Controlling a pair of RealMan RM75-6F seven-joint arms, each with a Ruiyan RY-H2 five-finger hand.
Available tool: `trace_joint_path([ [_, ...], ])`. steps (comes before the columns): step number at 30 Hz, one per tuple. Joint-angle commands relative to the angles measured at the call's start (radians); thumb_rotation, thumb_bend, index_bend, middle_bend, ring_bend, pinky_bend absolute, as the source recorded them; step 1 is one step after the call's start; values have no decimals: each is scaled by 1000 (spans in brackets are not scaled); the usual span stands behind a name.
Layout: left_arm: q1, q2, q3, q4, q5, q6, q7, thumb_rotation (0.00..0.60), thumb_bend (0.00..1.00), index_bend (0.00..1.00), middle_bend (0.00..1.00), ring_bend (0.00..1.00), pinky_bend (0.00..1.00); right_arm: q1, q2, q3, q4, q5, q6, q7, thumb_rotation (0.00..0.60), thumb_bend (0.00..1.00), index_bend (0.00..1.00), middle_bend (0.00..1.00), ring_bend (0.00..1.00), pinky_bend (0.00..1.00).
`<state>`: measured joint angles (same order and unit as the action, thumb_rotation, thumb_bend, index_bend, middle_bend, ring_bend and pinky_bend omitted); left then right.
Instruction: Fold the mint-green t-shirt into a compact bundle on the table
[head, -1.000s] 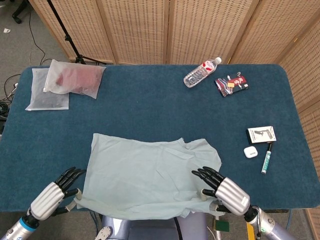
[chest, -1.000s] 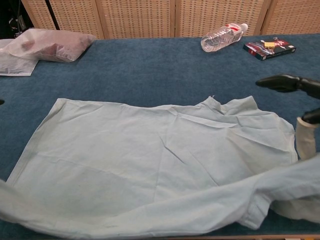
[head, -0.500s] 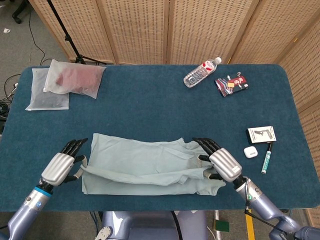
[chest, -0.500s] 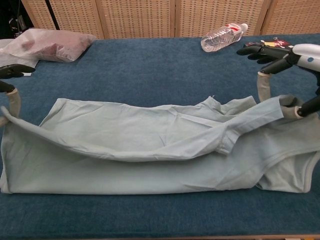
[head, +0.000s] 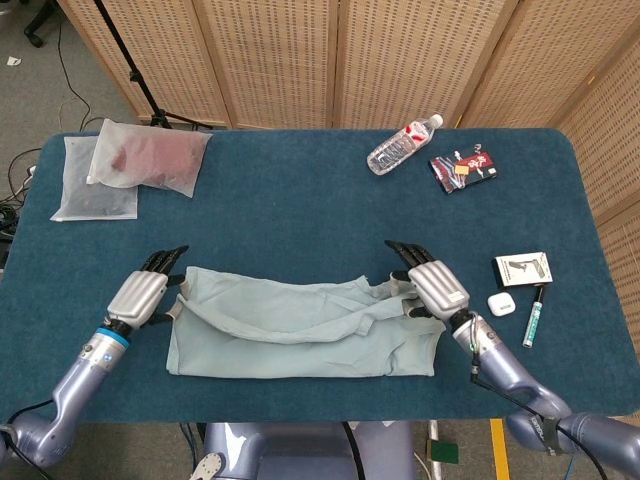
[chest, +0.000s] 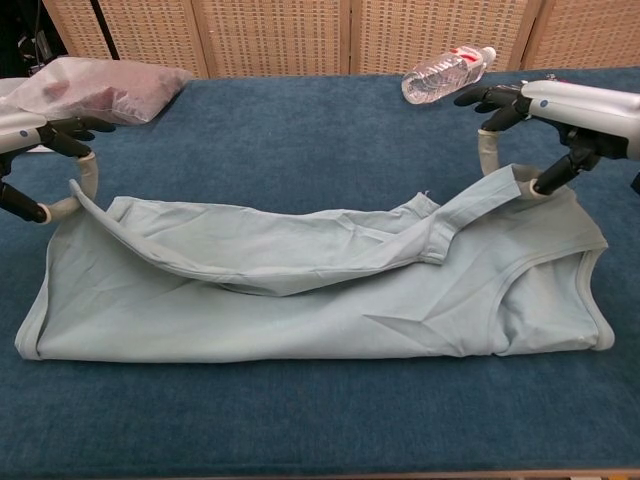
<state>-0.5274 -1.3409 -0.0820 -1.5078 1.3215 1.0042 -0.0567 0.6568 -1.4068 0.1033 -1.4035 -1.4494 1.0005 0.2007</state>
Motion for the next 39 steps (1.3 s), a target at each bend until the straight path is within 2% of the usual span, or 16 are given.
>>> trace_joint_path([
  [1,-15,-25,-17,31,-30,-22,6,600,653,763,0,0,0,21,-29,22,31,38,-33,-26,600,608,669,34,0,78],
  [14,-44,-89,-49,126,-116,-73,32,600,661,763,0,0,0,43,-79,47,119,95,-82,-33,600,608,669,35,0,78],
  [28,-64,-212,-74,287,-149,-56,84,600,640,745,0,0,0,58,-139,59,220,134,-120,-37,600,608,669,38,0,78],
  [30,-66,-216,-74,291,-156,-64,89,600,599,620,0,0,0,60,-148,60,231,136,-124,-35,600,608,669,37,0,78],
  [32,-68,-211,-73,286,-167,-80,98,600,519,332,0,0,0,61,-154,60,240,136,-126,-35,600,608,669,37,0,78],
  [34,-69,-202,-71,275,-176,-90,112,600,447,101,0,0,0,62,-159,60,250,137,-128,-35,600,608,669,38,0,78],
  [35,-69,-199,-71,272,-177,-90,116,600,416,23,0,0,0,63,-161,61,253,138,-129,-34,600,608,669,38,0,78],
  [39,-67,-188,-73,255,-179,-88,119,600,381,0,0,0,0,65,-167,63,264,140,-131,-36,600,608,669,38,0,78],
])
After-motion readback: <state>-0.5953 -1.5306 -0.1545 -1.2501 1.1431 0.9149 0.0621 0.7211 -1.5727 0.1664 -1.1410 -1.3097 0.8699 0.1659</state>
